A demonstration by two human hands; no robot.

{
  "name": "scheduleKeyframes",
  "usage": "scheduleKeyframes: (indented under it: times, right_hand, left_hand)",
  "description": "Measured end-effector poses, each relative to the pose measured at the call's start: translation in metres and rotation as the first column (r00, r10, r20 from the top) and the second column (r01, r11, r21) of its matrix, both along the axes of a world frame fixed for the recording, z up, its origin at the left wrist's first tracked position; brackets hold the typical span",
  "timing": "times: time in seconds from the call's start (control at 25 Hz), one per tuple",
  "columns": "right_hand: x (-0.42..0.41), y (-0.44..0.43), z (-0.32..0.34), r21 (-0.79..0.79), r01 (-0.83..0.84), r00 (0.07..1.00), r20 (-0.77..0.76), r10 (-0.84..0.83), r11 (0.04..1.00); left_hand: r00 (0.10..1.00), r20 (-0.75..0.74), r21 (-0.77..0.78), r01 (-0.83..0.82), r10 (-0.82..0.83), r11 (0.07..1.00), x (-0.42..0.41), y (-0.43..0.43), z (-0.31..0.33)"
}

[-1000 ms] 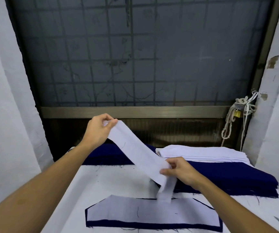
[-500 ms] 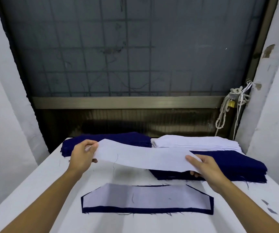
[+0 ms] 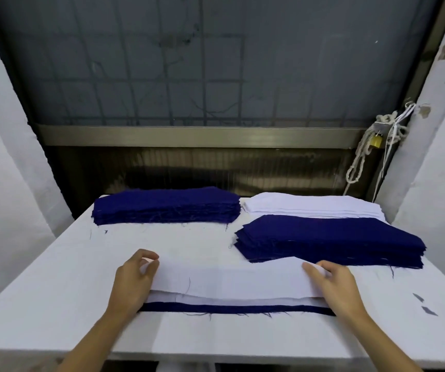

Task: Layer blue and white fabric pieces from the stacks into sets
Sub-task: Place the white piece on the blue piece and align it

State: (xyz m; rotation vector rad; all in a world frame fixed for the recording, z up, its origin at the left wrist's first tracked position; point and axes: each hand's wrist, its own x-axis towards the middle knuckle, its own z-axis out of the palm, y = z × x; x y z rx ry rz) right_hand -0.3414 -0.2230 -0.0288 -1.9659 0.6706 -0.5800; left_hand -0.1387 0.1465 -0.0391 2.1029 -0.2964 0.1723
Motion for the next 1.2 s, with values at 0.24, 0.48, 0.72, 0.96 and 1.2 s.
scheduleKeyframes:
  times: [0.24, 0.48, 0.72, 0.96, 1.2]
  right_hand:
    - [-0.002, 0.003, -0.014, -0.160, 0.074, 0.992, -0.089, -0.089, 0.984]
    - [-0.001, 0.003, -0.013, -0.207, 0.093, 0.983, -0.136, -0.122, 0.974]
    - [0.001, 0.005, -0.020, -0.442, 0.060, 0.976, -0.163, -0.146, 0.895]
    - [0.004, 0.006, -0.021, -0.587, 0.046, 0.974, -0.153, -0.167, 0.808]
    - [0.005, 0.003, -0.025, -0.619, -0.014, 0.987, -0.135, -0.089, 0.785]
  left_hand:
    - [0.996, 0.044, 0.034, -0.081, 0.080, 0.996, -0.007, 0.000, -0.011]
    - [0.993, 0.060, 0.026, -0.106, 0.104, 0.994, -0.007, 0.000, -0.010]
    - [0.996, 0.034, 0.057, -0.089, 0.087, 0.994, -0.004, 0.001, -0.012]
    - [0.997, 0.030, 0.065, -0.069, 0.067, 0.995, -0.002, 0.000, -0.014]
    - [0.997, 0.052, 0.055, -0.051, 0.048, 0.997, -0.002, 0.000, -0.014]
